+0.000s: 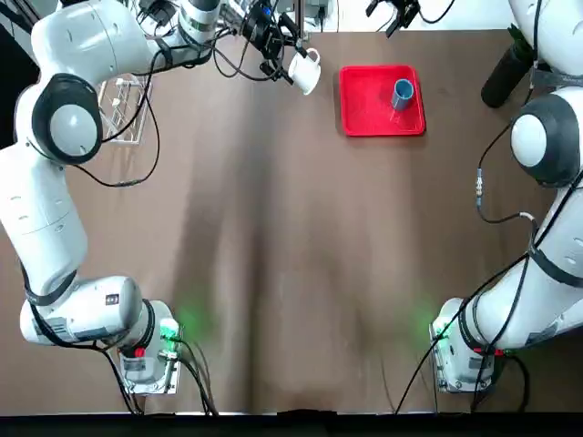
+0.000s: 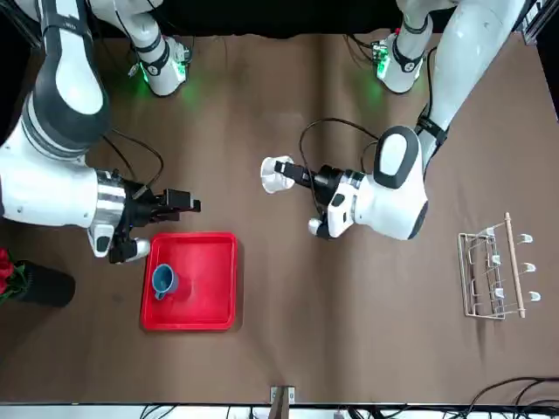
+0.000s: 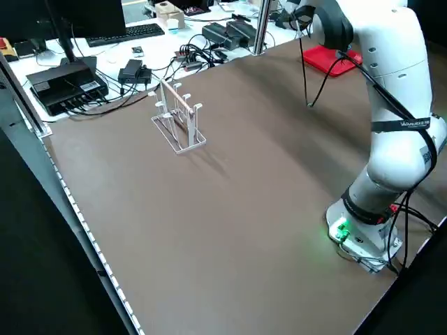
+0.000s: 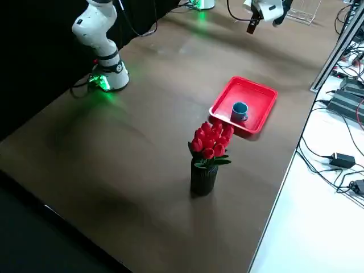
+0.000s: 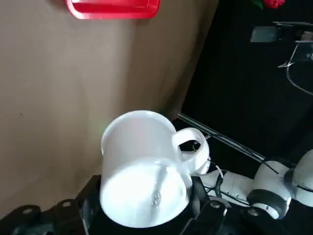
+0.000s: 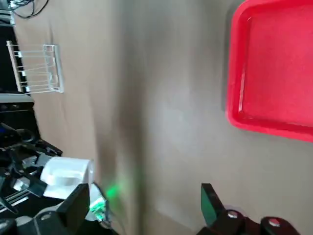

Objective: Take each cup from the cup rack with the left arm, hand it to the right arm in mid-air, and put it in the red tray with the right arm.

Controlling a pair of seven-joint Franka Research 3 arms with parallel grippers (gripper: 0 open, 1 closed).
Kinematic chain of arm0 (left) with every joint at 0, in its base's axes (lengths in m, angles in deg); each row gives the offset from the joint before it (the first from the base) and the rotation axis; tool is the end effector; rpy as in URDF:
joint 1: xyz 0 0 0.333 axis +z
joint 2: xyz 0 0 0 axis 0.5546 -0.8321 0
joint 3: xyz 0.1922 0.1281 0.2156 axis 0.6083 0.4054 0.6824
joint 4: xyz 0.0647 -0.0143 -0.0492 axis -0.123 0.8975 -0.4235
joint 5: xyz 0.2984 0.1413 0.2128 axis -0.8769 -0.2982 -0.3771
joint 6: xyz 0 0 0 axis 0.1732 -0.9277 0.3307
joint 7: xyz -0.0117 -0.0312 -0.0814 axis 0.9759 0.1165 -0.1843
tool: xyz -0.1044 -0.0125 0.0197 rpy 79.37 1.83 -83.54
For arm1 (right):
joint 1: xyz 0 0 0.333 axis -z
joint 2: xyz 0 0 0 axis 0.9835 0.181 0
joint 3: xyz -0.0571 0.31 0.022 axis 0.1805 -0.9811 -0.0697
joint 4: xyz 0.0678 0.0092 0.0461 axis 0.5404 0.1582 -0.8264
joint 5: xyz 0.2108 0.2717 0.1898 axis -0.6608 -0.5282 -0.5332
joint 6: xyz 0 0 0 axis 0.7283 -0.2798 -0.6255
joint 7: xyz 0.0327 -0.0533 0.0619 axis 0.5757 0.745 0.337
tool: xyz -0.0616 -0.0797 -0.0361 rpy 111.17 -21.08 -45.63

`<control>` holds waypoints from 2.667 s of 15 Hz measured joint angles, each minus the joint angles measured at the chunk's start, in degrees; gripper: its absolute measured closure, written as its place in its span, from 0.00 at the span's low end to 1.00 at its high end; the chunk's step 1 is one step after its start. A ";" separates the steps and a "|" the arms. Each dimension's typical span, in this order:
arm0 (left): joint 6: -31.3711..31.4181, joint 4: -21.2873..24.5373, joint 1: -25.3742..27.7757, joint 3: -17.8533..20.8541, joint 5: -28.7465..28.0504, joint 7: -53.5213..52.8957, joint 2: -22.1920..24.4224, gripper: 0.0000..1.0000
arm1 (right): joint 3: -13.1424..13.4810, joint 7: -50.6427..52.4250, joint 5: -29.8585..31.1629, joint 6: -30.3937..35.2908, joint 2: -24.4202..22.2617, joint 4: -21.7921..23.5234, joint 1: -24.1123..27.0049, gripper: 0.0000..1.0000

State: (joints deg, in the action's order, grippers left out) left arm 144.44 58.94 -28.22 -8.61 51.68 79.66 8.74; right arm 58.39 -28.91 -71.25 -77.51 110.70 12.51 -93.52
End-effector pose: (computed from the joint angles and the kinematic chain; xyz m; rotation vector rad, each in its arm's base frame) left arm 0.5903 -0.3837 0.4177 2.0120 -0.0435 -0.6159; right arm 0.6521 0.2050 0.4981 -2.4537 -0.0544 0.2464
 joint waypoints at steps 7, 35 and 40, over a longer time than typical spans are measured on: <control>1.69 -2.65 -2.81 0.00 4.77 2.53 -1.37 0.23 | 0.20 2.95 -14.61 1.66 5.82 0.56 -0.02 0.00; 15.35 -4.26 -6.94 0.03 4.96 2.60 -1.62 0.23 | 0.29 -23.42 -42.98 3.62 13.66 0.92 0.90 0.35; 15.36 -4.56 -6.94 0.03 4.96 2.60 -1.62 0.23 | 0.22 -30.65 -43.03 5.92 13.69 0.81 0.76 0.37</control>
State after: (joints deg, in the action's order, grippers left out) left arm 159.80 54.38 -35.16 -8.58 56.63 82.27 7.12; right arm 58.61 -59.56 -114.28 -71.59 124.39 13.32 -92.76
